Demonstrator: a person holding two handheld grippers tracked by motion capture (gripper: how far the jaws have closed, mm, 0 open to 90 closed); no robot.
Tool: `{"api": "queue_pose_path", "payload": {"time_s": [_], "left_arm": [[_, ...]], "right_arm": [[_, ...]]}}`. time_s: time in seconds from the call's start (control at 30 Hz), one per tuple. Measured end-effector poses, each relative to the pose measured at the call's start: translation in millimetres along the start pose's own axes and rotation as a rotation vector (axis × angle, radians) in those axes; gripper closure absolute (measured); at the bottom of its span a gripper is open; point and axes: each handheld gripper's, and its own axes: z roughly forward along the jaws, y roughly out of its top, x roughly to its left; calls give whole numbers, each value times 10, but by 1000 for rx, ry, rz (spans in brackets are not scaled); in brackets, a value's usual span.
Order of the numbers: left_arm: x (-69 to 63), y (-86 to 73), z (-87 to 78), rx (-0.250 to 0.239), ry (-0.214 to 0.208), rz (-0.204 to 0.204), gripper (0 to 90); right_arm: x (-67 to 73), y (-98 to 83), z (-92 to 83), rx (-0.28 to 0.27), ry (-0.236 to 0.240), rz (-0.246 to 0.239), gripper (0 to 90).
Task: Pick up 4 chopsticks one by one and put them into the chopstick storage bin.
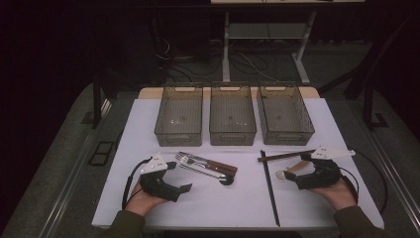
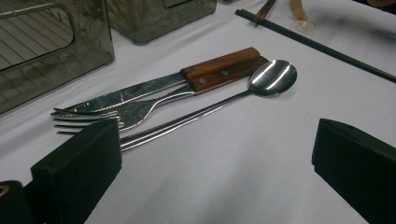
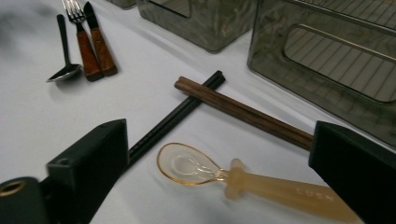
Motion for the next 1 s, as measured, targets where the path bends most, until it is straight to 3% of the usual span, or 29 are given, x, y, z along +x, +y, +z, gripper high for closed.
{"api": "queue_pose_path", "payload": {"time_s": [0.07,0.17,0.47,0.7,1.0], "left_arm": [[4,-1,1,1,-1,1,5],[6,-1,1,-1,-2,-3,5],[9,-3,5,-2,-1,-6,5],[12,-4,8,1,0,-6,5],[18,-5,6,0,-2,-7,5]], "right_arm": [[-14,2,-1,1,-3,6,64],[-101,3,-9,7,-12,16,133],[-251,11,-16,13,-37,55,175],[-417,16,-25,22,-54,74,309],[-499,8,-44,35,-67,109,391]]}}
